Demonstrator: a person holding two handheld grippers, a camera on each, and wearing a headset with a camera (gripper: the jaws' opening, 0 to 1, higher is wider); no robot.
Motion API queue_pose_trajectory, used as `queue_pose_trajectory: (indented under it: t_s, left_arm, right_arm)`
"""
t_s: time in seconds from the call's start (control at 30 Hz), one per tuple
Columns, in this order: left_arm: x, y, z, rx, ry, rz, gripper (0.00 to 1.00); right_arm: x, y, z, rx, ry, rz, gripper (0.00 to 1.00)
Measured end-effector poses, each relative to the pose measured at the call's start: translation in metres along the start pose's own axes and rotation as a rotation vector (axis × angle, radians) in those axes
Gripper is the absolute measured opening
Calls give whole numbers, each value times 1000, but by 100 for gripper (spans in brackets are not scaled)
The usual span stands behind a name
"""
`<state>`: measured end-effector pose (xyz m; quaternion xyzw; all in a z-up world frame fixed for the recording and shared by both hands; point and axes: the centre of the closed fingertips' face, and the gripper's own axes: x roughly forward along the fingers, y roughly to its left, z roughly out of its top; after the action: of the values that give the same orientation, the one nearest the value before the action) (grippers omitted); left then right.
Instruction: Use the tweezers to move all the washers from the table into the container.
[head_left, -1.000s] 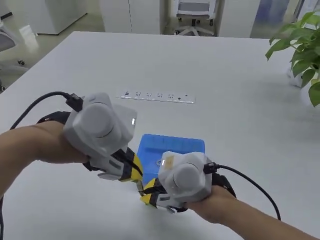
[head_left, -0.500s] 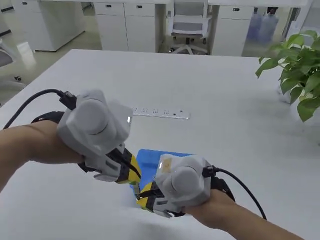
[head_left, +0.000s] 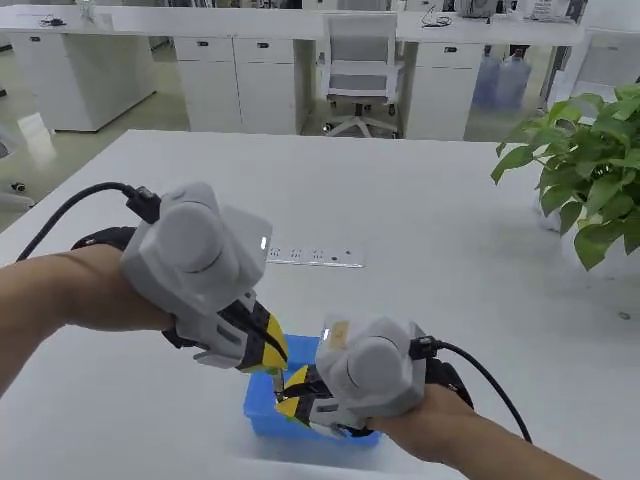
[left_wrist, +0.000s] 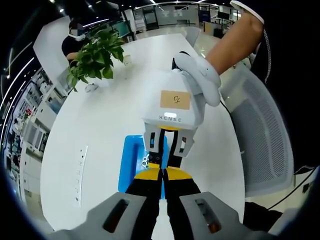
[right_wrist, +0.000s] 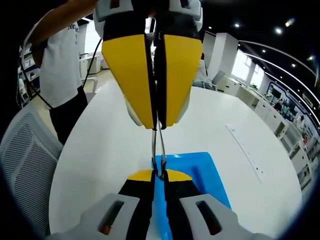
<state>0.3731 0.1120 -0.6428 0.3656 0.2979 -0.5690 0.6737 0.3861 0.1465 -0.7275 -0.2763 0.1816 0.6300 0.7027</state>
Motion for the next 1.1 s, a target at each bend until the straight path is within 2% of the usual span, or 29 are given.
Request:
queue_pose_trajectory:
  t_s: [0.2,0.47,1.1]
  left_arm:
    - [8,10,0,5,-10,4,5]
    - [19,24,-7,-11,-16,9,5]
    - [47,38,-27,-59,-27,-10,5]
  right_arm:
    - [2,-13,-8,20,7,-8,9]
    - [10,-27,-18,28,21,-6,9]
    - [32,-36,-46,64,65,47,9]
